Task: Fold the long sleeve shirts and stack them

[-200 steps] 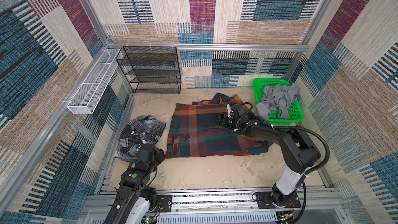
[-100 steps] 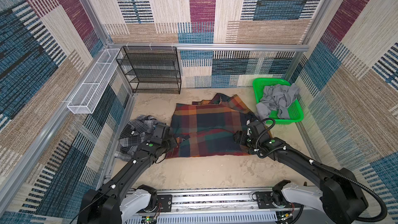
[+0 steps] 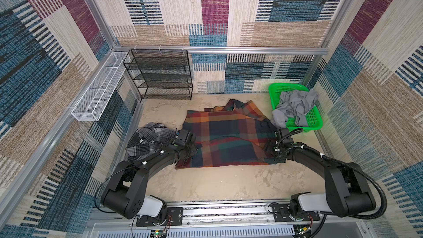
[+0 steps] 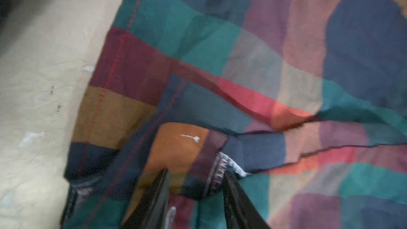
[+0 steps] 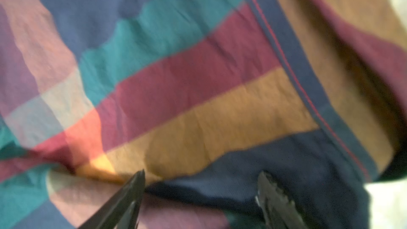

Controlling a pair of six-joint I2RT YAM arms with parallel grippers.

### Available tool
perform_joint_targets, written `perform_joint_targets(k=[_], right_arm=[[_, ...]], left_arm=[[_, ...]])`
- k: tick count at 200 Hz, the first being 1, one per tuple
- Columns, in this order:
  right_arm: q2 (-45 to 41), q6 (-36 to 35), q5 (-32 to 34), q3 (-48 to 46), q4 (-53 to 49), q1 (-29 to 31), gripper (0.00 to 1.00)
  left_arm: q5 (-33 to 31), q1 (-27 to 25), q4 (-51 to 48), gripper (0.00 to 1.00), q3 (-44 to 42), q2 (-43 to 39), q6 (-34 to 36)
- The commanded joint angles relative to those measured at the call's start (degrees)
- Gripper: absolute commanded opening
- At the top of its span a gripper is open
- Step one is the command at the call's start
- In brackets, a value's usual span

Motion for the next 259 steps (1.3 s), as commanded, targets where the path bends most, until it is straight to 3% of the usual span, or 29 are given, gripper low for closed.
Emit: perform_joint_targets(k=[1,26,58,120,144,158,168,186,207,232,259], right_arm=[[1.7,-1.4,-2.4,0.4,2.3,-0.7,0.82],[2.5,0.0,-4.4,-1.4,2.7,-1.4,0.81],[2.5,6.1,-9.7,-3.6,-4.1,-0.9,0.76],[-26.9,14.5,-7.0,-13.0,-17.2,4.3,0.78],[-36.2,13.7,-7.5,-10.6,-20.3,5.7,0.81],[-38.3,9.4,-6.5,-6.9,-19.0,5.7,0.84],[-37.1,7.1,-3.9,-3.1,-18.3,5.7,0.86],[-29.1,-0.3,-6.3,4.4,-13.1,5.6,0.88],[-17.0,-6.5,-7.5,15.6,-8.4,5.7,0.88],[-4.3,-14.0,-7.9,26.7,-2.5,7.4,0.87],[12.8,-20.9,-6.1,41.6,-3.8,8.9,0.85]], left_arm=[[-1.3,0.0,1.6,0.44,-1.3,0.5,0.1],[-2.9,0.5,0.2,0.44,-2.3,0.5,0.4],[-2.3,1.1,-2.5,0.44,-4.8,-4.1,0.1],[-0.7,1.1,-9.8,0.46,-11.3,-22.0,-0.5],[-1.8,1.1,-15.4,0.58,-7.0,-27.6,0.4],[-2.9,1.2,-17.6,0.73,-2.7,-29.2,1.6],[-4.0,1.2,-18.6,0.79,0.8,-29.0,3.7],[-4.9,1.8,-19.6,0.92,8.1,-24.9,8.9],[-3.0,3.3,-22.6,0.93,19.0,-15.4,14.4],[-5.1,4.3,-24.0,0.92,29.7,-3.5,19.3],[-6.9,5.9,-26.6,0.91,41.4,11.1,24.2]])
